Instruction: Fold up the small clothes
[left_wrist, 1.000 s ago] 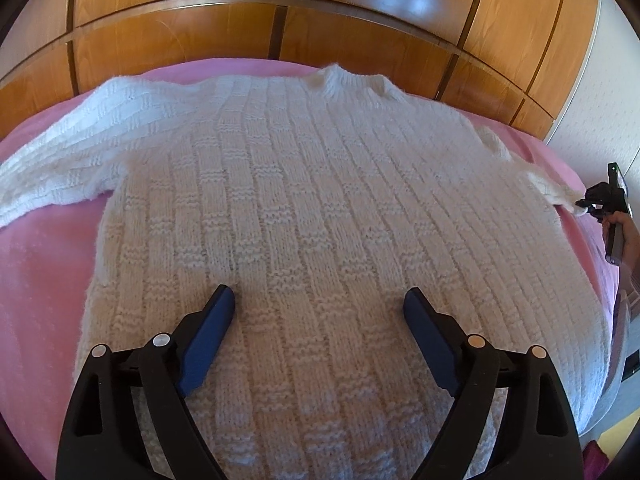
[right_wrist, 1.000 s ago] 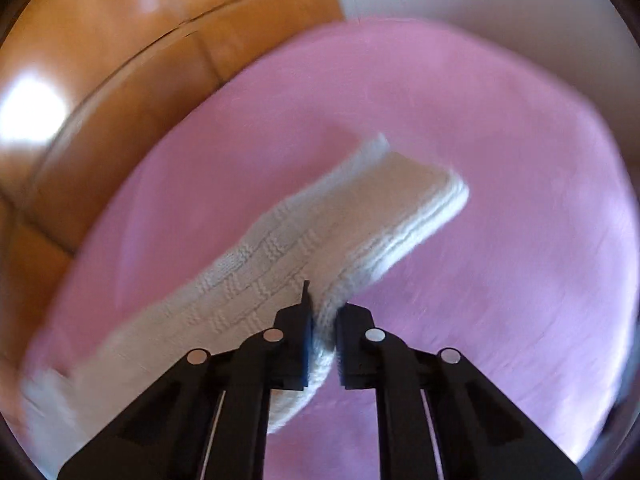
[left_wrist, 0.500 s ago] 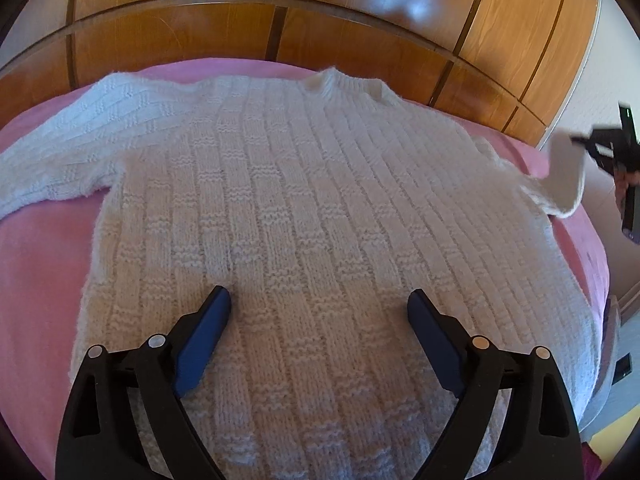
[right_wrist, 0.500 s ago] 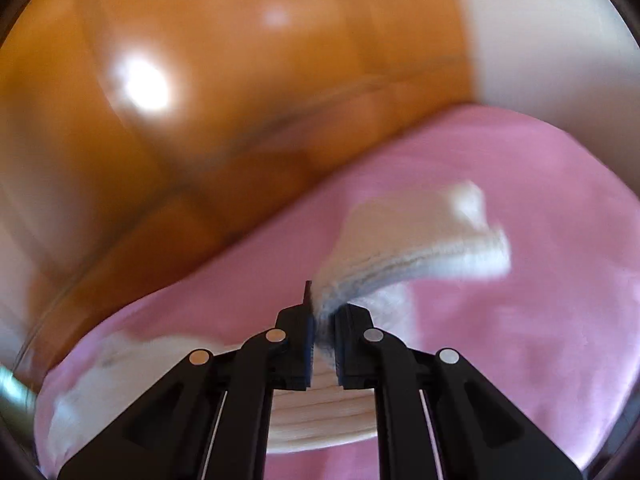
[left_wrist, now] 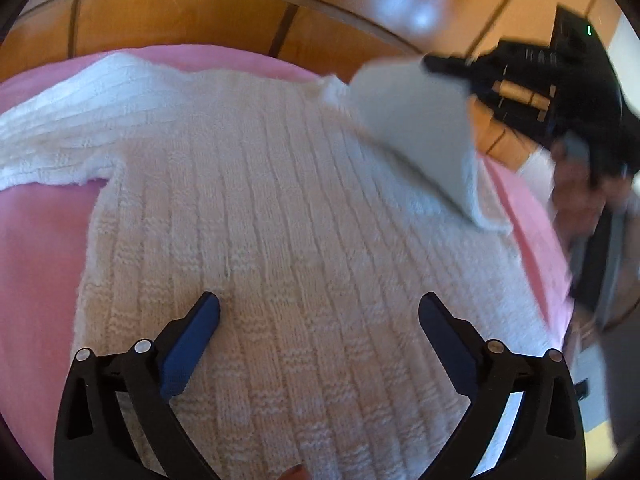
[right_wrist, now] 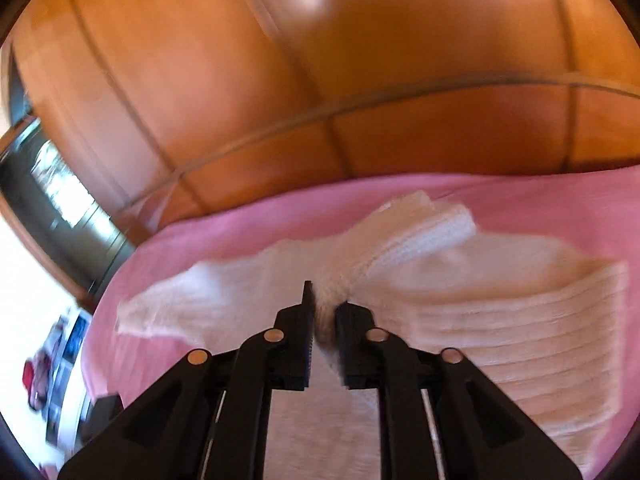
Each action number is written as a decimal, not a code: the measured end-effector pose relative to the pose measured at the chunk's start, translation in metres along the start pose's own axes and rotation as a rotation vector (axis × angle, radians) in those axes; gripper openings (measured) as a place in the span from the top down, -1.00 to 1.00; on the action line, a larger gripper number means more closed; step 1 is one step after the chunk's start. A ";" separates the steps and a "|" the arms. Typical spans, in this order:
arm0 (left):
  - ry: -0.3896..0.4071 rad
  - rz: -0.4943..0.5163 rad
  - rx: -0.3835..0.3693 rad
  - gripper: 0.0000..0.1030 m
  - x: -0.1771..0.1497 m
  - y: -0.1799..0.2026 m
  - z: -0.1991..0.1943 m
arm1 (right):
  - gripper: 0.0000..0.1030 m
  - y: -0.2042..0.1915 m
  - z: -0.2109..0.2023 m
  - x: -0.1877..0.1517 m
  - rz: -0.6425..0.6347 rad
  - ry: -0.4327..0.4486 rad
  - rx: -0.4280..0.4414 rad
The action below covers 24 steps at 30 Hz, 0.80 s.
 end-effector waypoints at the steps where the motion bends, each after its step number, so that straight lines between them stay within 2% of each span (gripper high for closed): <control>1: 0.014 -0.015 -0.003 -0.91 0.004 -0.002 -0.003 | 0.26 -0.001 -0.003 -0.003 0.010 0.001 0.019; 2: 0.024 -0.027 -0.005 -0.91 0.007 -0.005 -0.005 | 0.09 -0.001 -0.007 0.002 0.021 0.011 0.028; 4: 0.037 -0.050 -0.003 -0.91 0.016 -0.013 -0.011 | -0.02 0.004 -0.025 0.001 0.076 0.043 0.045; 7: 0.065 -0.097 0.006 -0.89 0.032 -0.024 -0.011 | -0.13 0.045 -0.060 0.001 0.156 0.104 0.020; 8: 0.055 -0.127 -0.015 -0.78 0.038 -0.027 -0.005 | -0.17 0.054 -0.065 0.004 0.172 0.114 0.006; 9: 0.047 -0.148 -0.026 -0.63 0.042 -0.030 0.000 | -0.18 0.072 -0.076 0.000 0.192 0.127 -0.026; 12: 0.017 -0.226 -0.061 -0.60 0.054 -0.042 0.020 | -0.19 0.124 -0.102 -0.016 0.248 0.153 -0.135; 14: -0.007 -0.281 -0.055 -0.57 0.058 -0.052 0.034 | -0.19 0.151 -0.113 -0.018 0.289 0.153 -0.175; 15: -0.033 -0.317 -0.063 -0.39 0.058 -0.056 0.043 | -0.19 0.152 -0.111 -0.020 0.297 0.155 -0.190; 16: -0.045 -0.332 -0.059 -0.30 0.055 -0.058 0.047 | -0.19 0.159 -0.112 -0.022 0.305 0.157 -0.200; 17: -0.043 -0.332 -0.052 -0.05 0.056 -0.058 0.050 | -0.19 0.162 -0.111 -0.022 0.310 0.158 -0.204; 18: -0.035 -0.311 -0.036 0.33 0.061 -0.058 0.051 | -0.19 0.165 -0.115 -0.021 0.315 0.159 -0.207; 20: -0.023 -0.269 -0.031 0.65 0.072 -0.053 0.052 | -0.20 0.165 -0.112 -0.017 0.312 0.159 -0.205; 21: -0.004 -0.248 -0.029 0.77 0.080 -0.053 0.053 | -0.20 0.164 -0.109 -0.015 0.304 0.159 -0.205; 23: 0.048 -0.200 -0.025 0.81 0.097 -0.049 0.045 | -0.20 0.160 -0.108 -0.010 0.277 0.161 -0.204; 24: 0.099 -0.166 -0.031 0.81 0.111 -0.043 0.035 | -0.22 0.155 -0.102 -0.004 0.253 0.165 -0.209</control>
Point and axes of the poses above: each gripper's, at about its wrist camera, not at the fingertips, and z roughly the way its jaws point, y to its right, x to its top, the point moved 9 cm from there along z, roughly the way its jaws point, and after that the axes turned 14 degrees about z, right-handed, at the moved point
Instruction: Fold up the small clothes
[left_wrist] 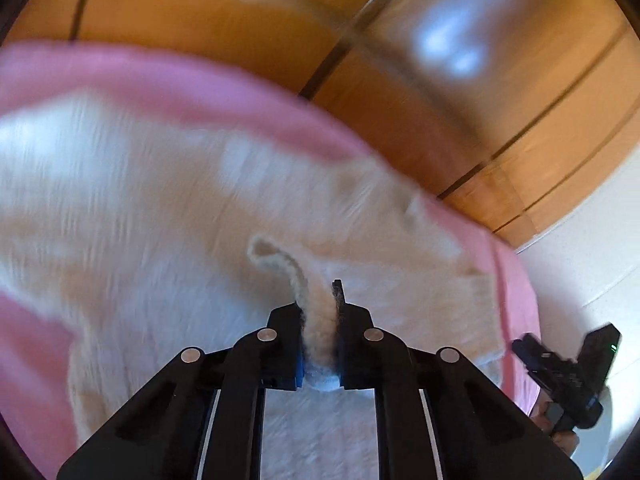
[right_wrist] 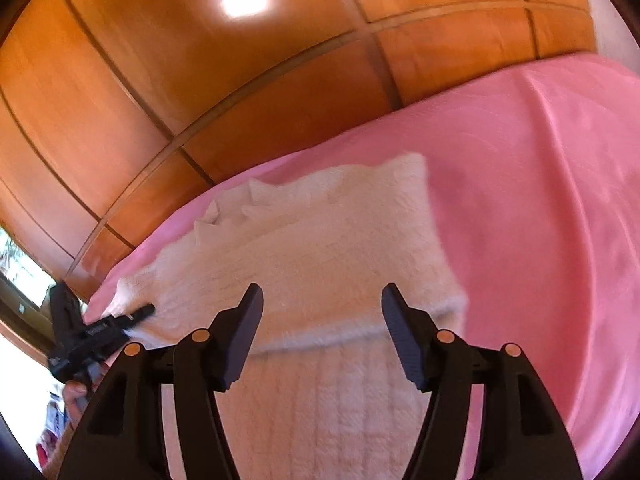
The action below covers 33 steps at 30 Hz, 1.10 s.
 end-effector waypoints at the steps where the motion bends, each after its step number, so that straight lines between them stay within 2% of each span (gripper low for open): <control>1: 0.038 0.028 -0.012 0.81 0.012 0.007 -0.005 | -0.28 -0.006 0.006 0.003 -0.028 0.007 -0.007; 4: 0.126 0.111 -0.014 0.81 0.037 0.022 -0.025 | -0.30 -0.011 0.029 0.007 -0.092 0.020 -0.081; 6: 0.125 0.155 0.048 0.81 0.037 0.014 -0.025 | -0.30 -0.004 0.049 0.005 -0.125 0.015 -0.162; 8: 0.053 0.161 0.166 0.81 0.026 -0.008 -0.010 | -0.30 0.009 0.066 -0.001 -0.141 0.006 -0.246; 10: -0.061 0.159 0.344 0.80 0.007 -0.043 0.016 | -0.33 0.022 0.078 -0.010 -0.167 0.031 -0.306; 12: -0.129 0.132 0.367 0.79 -0.010 -0.062 0.032 | -0.37 0.023 0.075 -0.011 -0.171 0.058 -0.325; 13: -0.114 0.127 0.360 0.79 -0.014 -0.066 0.032 | -0.45 0.024 0.075 -0.011 -0.177 0.067 -0.340; 15: -0.086 0.109 0.348 0.79 -0.019 -0.067 0.025 | -0.48 0.025 0.076 -0.013 -0.193 0.070 -0.366; 16: -0.079 0.088 0.334 0.78 -0.021 -0.067 0.018 | -0.50 0.025 0.077 -0.013 -0.201 0.069 -0.377; 17: -0.061 0.056 0.311 0.51 -0.023 -0.066 0.008 | -0.52 0.025 0.077 -0.014 -0.205 0.068 -0.381; 18: -0.046 0.034 0.300 0.13 -0.025 -0.068 -0.001 | -0.52 0.026 0.077 -0.014 -0.205 0.066 -0.381; 20: -0.005 -0.022 0.285 -0.17 -0.030 -0.073 -0.023 | -0.54 0.028 0.077 -0.014 -0.198 0.064 -0.376; 23: 0.024 -0.147 0.270 -0.17 -0.045 -0.098 -0.061 | -0.65 0.030 0.078 -0.014 -0.197 0.058 -0.394; 26: 0.080 -0.275 0.288 -0.17 -0.061 -0.135 -0.103 | -0.74 0.033 0.079 -0.014 -0.181 0.049 -0.377; 29: 0.152 -0.398 0.349 -0.17 -0.076 -0.187 -0.149 | -0.75 0.035 0.079 -0.013 -0.153 0.040 -0.341; 33: 0.207 -0.587 0.455 -0.17 -0.100 -0.259 -0.206 | -0.74 0.033 0.079 -0.015 -0.176 0.052 -0.368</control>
Point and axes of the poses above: each gripper's, at about its wrist camera, not at the fingertips, and z roughly the way its jaws point, y to its right, x to its top, the point moved 9 cm from there along z, roughly the way its jaws point, and after that the axes turned 14 degrees about z, right-handed, at the moved point
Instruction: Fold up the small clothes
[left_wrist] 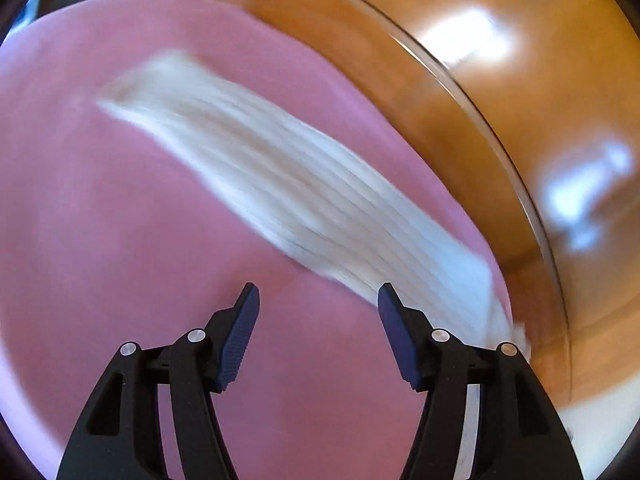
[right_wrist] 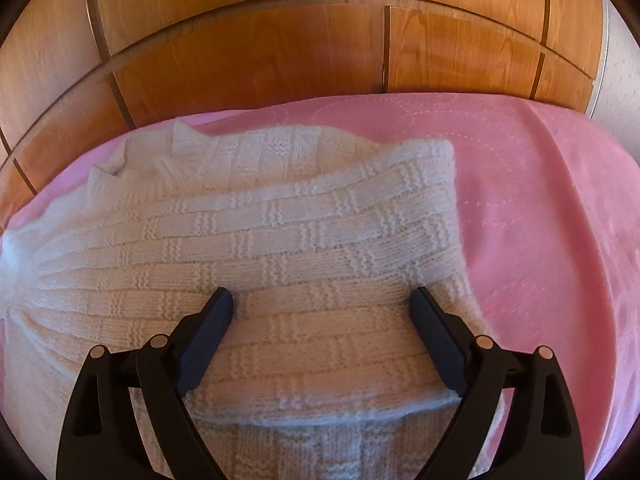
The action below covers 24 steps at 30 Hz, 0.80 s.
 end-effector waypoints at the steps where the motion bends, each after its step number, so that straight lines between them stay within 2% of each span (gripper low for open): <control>1: 0.012 -0.050 0.023 -0.17 0.007 -0.019 -0.004 | -0.75 0.000 0.000 0.000 -0.003 0.001 -0.004; 3: 0.039 -0.123 0.031 -0.17 0.024 -0.049 -0.011 | -0.75 -0.001 -0.002 -0.001 -0.006 0.002 -0.009; 4: 0.055 -0.147 0.061 -0.17 0.031 -0.062 -0.013 | -0.76 -0.001 -0.003 -0.001 -0.007 0.002 -0.012; 8: 0.056 -0.190 0.104 -0.12 0.055 -0.092 -0.007 | -0.79 -0.002 -0.004 -0.002 -0.015 0.009 -0.032; 9: 0.059 -0.193 0.121 0.05 0.062 -0.095 -0.003 | -0.81 -0.003 -0.004 -0.002 -0.018 0.012 -0.040; 10: 0.056 -0.193 0.137 0.11 0.065 -0.096 0.002 | -0.82 -0.003 -0.004 -0.002 -0.020 0.014 -0.046; 11: 0.050 -0.189 0.126 0.36 0.067 -0.089 0.011 | -0.83 -0.003 -0.004 -0.003 -0.021 0.014 -0.050; 12: 0.037 -0.175 0.102 0.74 0.070 -0.082 0.019 | -0.85 -0.003 -0.004 -0.003 -0.021 0.014 -0.053; 14: 0.039 -0.134 0.089 0.85 0.076 -0.073 0.020 | -0.85 -0.003 -0.005 -0.003 -0.020 0.014 -0.056; 17: 0.072 -0.001 -0.021 0.87 0.081 -0.013 0.012 | -0.86 -0.003 -0.004 -0.003 -0.021 0.015 -0.057; 19: 0.098 0.125 -0.115 0.86 0.078 0.044 0.000 | -0.86 -0.008 -0.005 -0.004 -0.023 0.016 -0.060; 20: 0.105 0.164 -0.136 0.86 0.074 0.061 -0.004 | -0.86 -0.007 -0.005 -0.003 -0.023 0.017 -0.060; 24: 0.103 0.349 -0.264 0.86 0.039 0.159 -0.011 | -0.86 -0.007 -0.004 -0.003 -0.019 0.017 -0.056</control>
Point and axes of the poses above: each gripper's, at about its wrist camera, not at the fingertips, and z roughly the way its jaws point, y to its right, x to its top, the point moved 9 cm from there along z, roughly the way its jaws point, and after that the axes turned 14 degrees about z, right-handed, at the moved point
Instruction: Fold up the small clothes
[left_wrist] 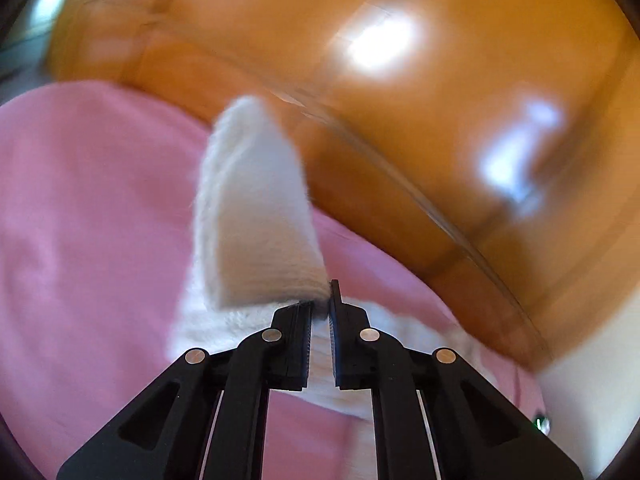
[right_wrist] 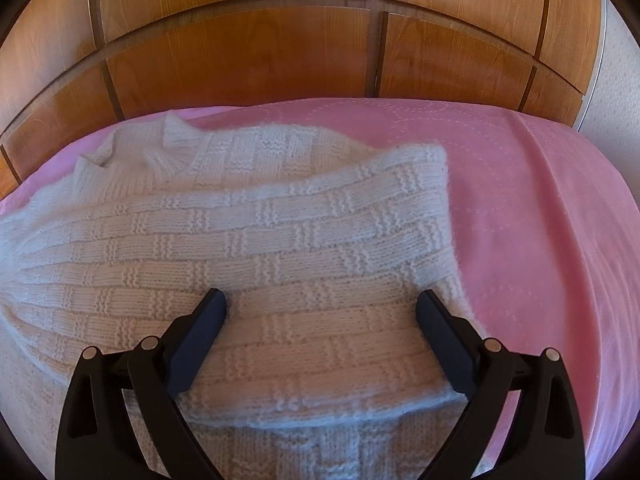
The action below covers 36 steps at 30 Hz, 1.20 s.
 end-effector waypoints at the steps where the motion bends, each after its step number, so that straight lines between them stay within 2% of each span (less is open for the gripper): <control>1: -0.008 0.041 -0.021 0.86 -0.005 0.023 0.006 | -0.86 0.001 0.002 0.000 0.002 0.000 0.002; 4: -0.070 0.122 -0.092 0.86 -0.030 0.082 0.035 | -0.86 0.004 0.002 0.001 0.007 -0.001 0.008; 8: -0.176 0.198 -0.110 0.82 -0.076 0.134 0.074 | -0.86 0.007 0.002 0.002 0.015 -0.004 0.019; 10: -0.224 0.236 -0.112 0.29 -0.098 0.151 0.085 | -0.86 0.008 0.002 0.002 0.021 -0.005 0.027; 11: -0.229 0.247 -0.099 -0.16 -0.106 0.154 0.087 | -0.86 0.008 0.002 0.002 0.024 -0.006 0.031; 14: -0.223 0.254 -0.083 -0.21 -0.120 0.156 0.084 | -0.86 0.012 0.003 0.003 0.032 -0.009 0.042; 18: -0.198 0.291 -0.009 -0.21 -0.146 0.143 0.060 | -0.82 0.014 0.001 0.009 0.038 -0.012 0.055; 20: -0.208 0.287 -0.002 -0.21 -0.159 0.131 0.051 | -0.57 0.006 -0.012 0.013 0.030 0.012 0.067; 23: -0.224 0.302 0.020 -0.21 -0.178 0.124 0.049 | -0.39 -0.025 -0.035 0.017 0.033 0.008 0.201; 24: -0.232 0.290 0.017 -0.21 -0.182 0.122 0.053 | -0.36 -0.052 -0.044 0.011 0.033 -0.050 0.320; 26: -0.226 0.267 0.011 -0.21 -0.183 0.119 0.054 | -0.17 -0.091 -0.054 -0.001 0.017 -0.141 0.459; 29: -0.222 0.246 -0.005 -0.21 -0.182 0.117 0.057 | 0.13 -0.168 -0.066 -0.032 -0.067 -0.283 0.636; 31: -0.219 0.236 -0.015 -0.21 -0.182 0.114 0.053 | 0.17 -0.201 -0.064 -0.047 -0.087 -0.346 0.671; 33: -0.215 0.225 -0.025 -0.21 -0.182 0.113 0.053 | 0.18 -0.229 -0.050 -0.060 -0.106 -0.393 0.650; 36: -0.206 0.220 -0.044 -0.28 -0.182 0.113 0.054 | 0.45 -0.252 -0.031 -0.074 -0.076 -0.433 0.627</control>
Point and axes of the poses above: each gripper's, at about its wrist camera, not at the fingertips, and z roughly the way its jaws point, y to its right, x to its top, the point moved 9 cm from there along z, roughly the way its jaws point, and after that the axes turned 14 degrees about z, right-handed, at the moved point
